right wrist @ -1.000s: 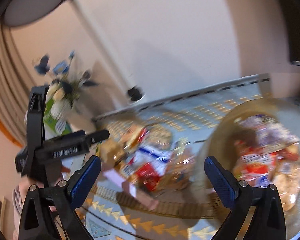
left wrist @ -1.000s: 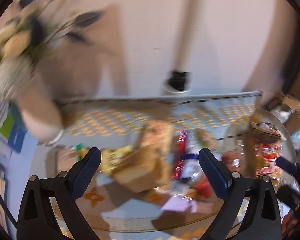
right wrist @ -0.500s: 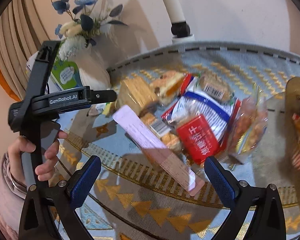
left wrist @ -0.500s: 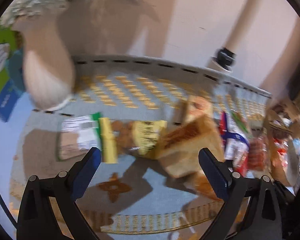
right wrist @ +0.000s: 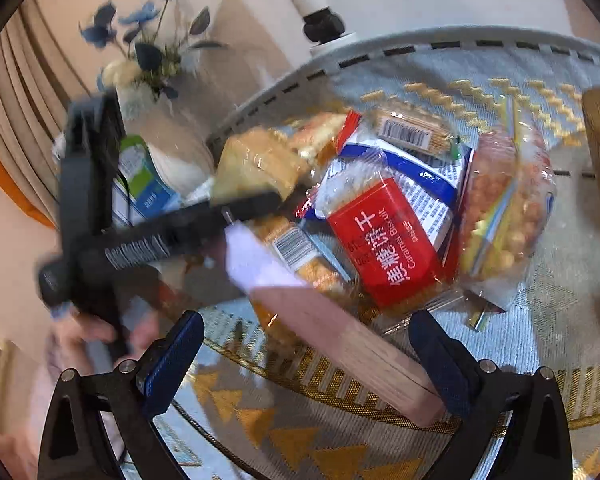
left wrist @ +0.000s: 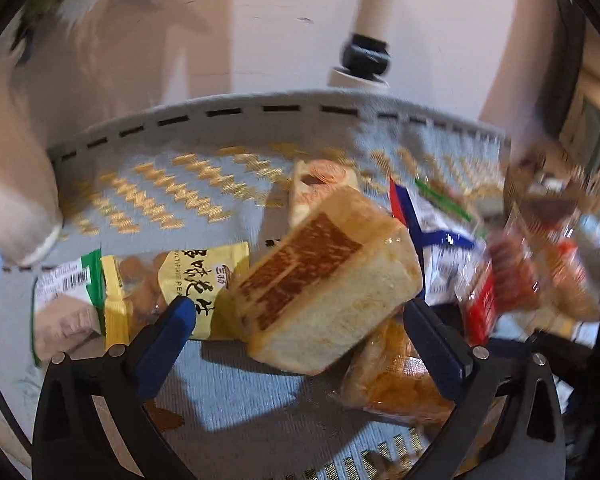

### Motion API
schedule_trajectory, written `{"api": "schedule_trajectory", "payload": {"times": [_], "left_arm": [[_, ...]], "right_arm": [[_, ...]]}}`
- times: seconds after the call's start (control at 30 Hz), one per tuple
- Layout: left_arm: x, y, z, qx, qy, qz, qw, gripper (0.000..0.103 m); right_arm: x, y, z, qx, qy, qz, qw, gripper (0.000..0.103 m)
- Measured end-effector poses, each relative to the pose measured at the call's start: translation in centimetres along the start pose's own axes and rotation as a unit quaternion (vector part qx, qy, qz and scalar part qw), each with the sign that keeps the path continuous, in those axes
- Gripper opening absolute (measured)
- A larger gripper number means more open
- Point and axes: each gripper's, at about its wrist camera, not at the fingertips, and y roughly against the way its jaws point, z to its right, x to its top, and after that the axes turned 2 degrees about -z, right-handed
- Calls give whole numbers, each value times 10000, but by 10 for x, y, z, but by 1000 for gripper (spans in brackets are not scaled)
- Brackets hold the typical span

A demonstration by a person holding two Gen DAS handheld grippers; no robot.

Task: Organize snacks
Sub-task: 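Grasp the wrapped bread slice with the left gripper while the right grasps the pink stick pack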

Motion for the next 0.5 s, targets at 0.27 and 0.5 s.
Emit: {"api": "schedule_trajectory", "payload": {"times": [0.27, 0.5], "left_arm": [[3, -4, 3, 97, -44, -5, 9999, 103], [-2, -6, 2, 32, 210, -31, 9998, 103]], "right_arm": [[-3, -4, -8, -296, 233, -109, 9992, 103], [-5, -11, -19, -586, 506, -247, 9967, 103]]}}
